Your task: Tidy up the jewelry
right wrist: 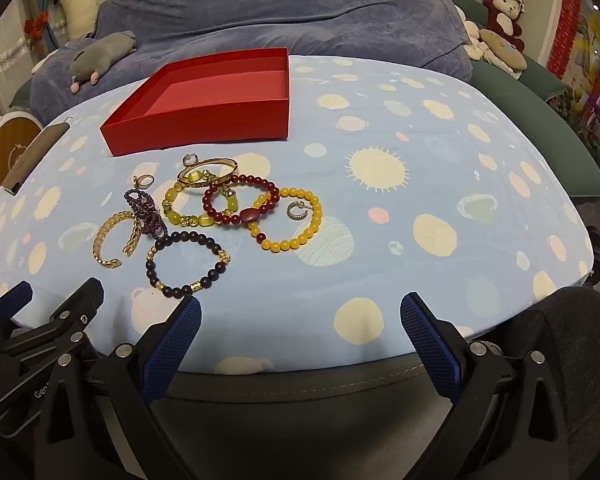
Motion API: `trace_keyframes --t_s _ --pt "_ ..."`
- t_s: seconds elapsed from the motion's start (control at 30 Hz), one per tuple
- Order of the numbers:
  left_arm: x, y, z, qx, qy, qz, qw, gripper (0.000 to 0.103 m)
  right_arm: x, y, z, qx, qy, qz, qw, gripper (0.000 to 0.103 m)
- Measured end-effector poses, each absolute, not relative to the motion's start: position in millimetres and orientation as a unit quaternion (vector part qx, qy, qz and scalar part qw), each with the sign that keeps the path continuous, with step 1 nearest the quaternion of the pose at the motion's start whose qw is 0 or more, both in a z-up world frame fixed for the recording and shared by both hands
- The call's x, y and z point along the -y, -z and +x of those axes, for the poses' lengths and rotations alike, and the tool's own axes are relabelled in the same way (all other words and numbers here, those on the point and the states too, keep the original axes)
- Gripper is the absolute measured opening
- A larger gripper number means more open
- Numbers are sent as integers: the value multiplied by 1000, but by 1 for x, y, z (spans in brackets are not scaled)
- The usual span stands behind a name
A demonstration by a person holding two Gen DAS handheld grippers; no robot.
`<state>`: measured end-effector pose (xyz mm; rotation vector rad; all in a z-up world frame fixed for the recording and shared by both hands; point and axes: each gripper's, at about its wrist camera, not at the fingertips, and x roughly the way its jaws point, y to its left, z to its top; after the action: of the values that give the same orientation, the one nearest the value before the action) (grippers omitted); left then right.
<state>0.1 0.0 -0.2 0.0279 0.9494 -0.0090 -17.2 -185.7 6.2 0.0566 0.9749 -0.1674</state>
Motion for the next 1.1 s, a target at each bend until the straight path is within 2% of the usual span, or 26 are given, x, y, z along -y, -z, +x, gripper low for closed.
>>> trace_keyframes --t_s 1.1 --pt "-1 0 0 -454 4 14 891 96 186 -7 -18 -465 80 29 881 96"
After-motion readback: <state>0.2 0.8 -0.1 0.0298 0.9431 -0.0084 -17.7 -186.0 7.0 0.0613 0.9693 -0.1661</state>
